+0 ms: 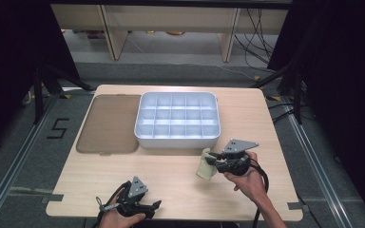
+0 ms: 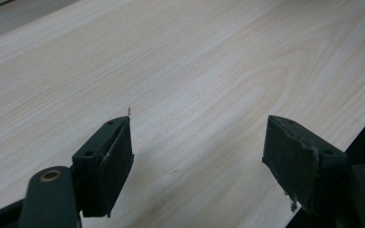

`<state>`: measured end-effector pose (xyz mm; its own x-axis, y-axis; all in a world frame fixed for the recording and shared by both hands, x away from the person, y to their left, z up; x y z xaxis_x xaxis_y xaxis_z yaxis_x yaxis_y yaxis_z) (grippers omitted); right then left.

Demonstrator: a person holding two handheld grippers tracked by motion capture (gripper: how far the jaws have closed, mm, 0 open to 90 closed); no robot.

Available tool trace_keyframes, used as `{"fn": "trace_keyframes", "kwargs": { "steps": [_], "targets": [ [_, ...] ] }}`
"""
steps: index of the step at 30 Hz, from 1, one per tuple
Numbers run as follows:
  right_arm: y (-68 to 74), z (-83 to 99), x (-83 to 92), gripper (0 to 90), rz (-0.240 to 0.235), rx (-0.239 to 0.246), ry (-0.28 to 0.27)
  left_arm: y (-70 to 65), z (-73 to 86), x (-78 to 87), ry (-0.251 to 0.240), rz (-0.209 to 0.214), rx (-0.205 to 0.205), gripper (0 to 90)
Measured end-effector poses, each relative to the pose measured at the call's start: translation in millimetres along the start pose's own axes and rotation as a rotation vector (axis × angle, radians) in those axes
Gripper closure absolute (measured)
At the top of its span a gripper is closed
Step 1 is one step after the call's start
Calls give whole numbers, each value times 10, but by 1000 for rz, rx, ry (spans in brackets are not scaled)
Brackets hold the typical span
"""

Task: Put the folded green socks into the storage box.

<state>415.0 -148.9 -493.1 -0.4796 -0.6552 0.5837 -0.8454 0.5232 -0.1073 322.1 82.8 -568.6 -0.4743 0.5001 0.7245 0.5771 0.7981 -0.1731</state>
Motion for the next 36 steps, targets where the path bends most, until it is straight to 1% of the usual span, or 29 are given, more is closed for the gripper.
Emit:
{"fn": "trace_keyframes", "kwargs": {
  "steps": [2,3,4,5,6,7,8,9,10,11,12,13,14,15,16,17,18,19,20,21,23,24,25,28,29,31,32,33,36],
  "targets": [
    [-11,0,7,751,0,-2,4,1,-1,2,2,0,-3,242],
    [-34,-3,14,752,12,0,4,3,-3,2,2,2,-9,242],
    [-35,-10,21,752,8,-11,8,7,-4,2,3,1,-11,242],
    [-71,-29,31,752,16,-14,3,7,-5,2,2,1,-9,243],
    [-71,-29,31,752,16,-14,3,7,-5,2,2,1,-9,243],
    [-105,-52,49,752,23,-9,0,12,-7,3,1,1,-14,243],
    [-105,-52,49,752,23,-9,0,12,-7,3,1,1,-14,243],
    [-136,-69,62,752,38,4,-8,10,-9,0,-3,1,-7,243],
    [-157,-82,79,752,36,0,-8,27,-2,5,9,-3,-19,243],
    [-175,-84,105,752,43,-10,-2,30,-3,6,9,-3,-23,243],
    [-175,-84,105,752,43,-10,-2,30,-3,6,9,-3,-23,243],
    [-196,-89,126,752,56,-23,-6,32,-4,7,9,-3,-24,243],
    [-196,-89,126,752,56,-23,-6,34,-2,7,9,-5,-20,243],
    [-247,-94,139,752,60,-11,-15,17,-5,-2,2,2,5,243],
    [-247,-94,139,752,60,-11,-15,17,-5,-2,2,2,5,243],
    [-270,-97,148,752,69,-1,-16,30,0,3,12,-3,-7,243],
    [-263,-96,150,752,55,-14,-12,29,-1,4,9,-5,-5,243],
    [-292,-98,167,752,72,-18,-8,38,-7,12,10,-9,-16,243],
    [-292,-98,167,752,72,-18,-8,38,-7,12,10,-9,-16,243],
    [-312,-100,174,752,79,-5,-4,43,-12,12,9,-7,-24,243],
    [-320,-112,190,752,65,-6,13,43,-17,13,5,-8,-14,243],
    [-332,-114,194,752,80,-18,18,43,-17,13,5,-8,-14,243],
    [-345,-125,201,752,76,-16,21,41,-16,10,5,-6,-5,243],
    [-369,-139,211,752,79,-26,29,41,-19,4,1,-10,-1,243],
    [-415,-151,209,752,85,-6,36,19,-37,-15,-25,-6,30,243],
    [-421,-162,207,752,92,-9,29,16,-40,-17,-27,-5,32,243],
    [-457,-183,214,752,91,2,35,15,-40,-17,-25,-4,31,242],
    [-445,-189,217,752,89,-17,41,33,-20,5,2,-2,0,243],
    [-472,-211,228,752,97,-16,47,31,-21,3,1,0,3,243]
  ]
}}
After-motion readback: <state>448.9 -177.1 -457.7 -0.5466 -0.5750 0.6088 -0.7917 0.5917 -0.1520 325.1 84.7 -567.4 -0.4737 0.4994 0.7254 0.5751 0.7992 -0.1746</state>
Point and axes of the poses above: each handheld gripper's, and its own axes: x roughly backward along the jaws, z roughly out of its underside, y roughly to its left, the point moved 9 cm from there along -x, roughly forward along the jaws, and after that the axes turned 10 degrees about x, right-handed, at the moved point
